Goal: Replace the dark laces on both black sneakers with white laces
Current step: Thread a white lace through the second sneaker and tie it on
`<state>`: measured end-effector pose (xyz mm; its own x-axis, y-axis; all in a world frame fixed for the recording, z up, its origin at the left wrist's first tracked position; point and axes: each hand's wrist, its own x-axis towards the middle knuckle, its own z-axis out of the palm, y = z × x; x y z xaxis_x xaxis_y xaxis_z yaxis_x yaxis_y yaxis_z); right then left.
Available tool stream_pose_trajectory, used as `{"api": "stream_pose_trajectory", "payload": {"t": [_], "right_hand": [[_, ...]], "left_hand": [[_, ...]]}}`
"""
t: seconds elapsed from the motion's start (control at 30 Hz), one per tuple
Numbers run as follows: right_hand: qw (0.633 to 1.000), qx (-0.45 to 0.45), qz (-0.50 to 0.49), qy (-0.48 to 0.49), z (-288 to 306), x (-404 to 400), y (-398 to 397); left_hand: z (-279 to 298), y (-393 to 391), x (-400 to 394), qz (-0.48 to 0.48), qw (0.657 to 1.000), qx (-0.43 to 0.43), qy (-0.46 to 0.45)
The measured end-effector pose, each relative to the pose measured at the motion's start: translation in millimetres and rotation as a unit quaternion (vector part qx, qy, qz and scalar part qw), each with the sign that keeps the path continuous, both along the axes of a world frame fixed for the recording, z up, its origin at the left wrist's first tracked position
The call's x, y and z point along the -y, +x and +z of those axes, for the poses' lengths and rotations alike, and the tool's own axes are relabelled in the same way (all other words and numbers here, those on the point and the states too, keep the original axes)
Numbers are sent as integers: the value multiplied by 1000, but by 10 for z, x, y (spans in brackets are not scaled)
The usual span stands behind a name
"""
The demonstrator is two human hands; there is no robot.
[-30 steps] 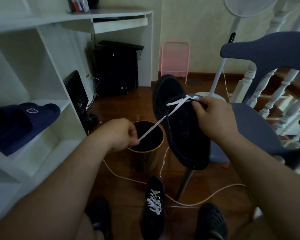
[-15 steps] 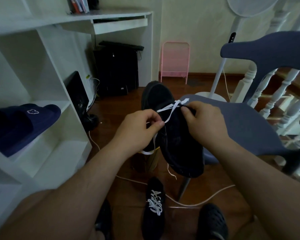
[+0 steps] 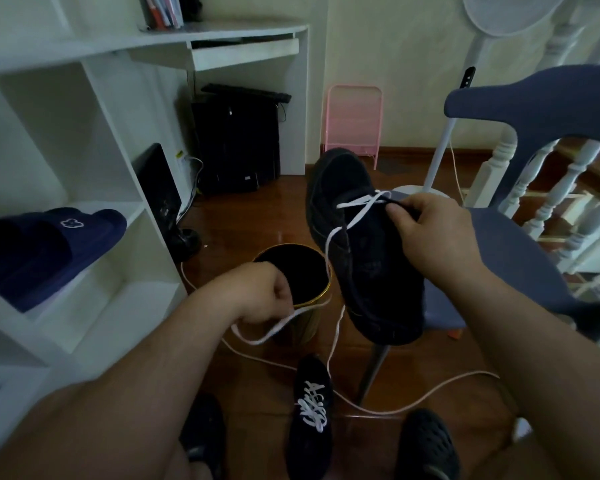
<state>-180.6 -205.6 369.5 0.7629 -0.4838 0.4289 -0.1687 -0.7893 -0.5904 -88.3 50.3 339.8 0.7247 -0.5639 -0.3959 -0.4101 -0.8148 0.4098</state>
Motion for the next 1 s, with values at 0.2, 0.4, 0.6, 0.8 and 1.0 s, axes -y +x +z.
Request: {"api": "stream_pose_trajectory", "payload": {"t": [0.2,0.4,0.6,0.8,1.0], "right_hand": [[999,-26,16,-41,-43,-173,24],[999,-36,22,-28,-58,-245,36],[999,-36,13,30,4,-174,-7],[997,-29,7,75,89,-125,-33],[931,-201,66,297,104,-108,-66]], "left_hand": [[115,-136,197,107,921,111,-358],[83,-200,288,35,938,144,-313],[112,-181,238,47,934,121,-332],[187,-55,66,43,949,155,-271],[307,-51,121,150,904,54,-396]]}}
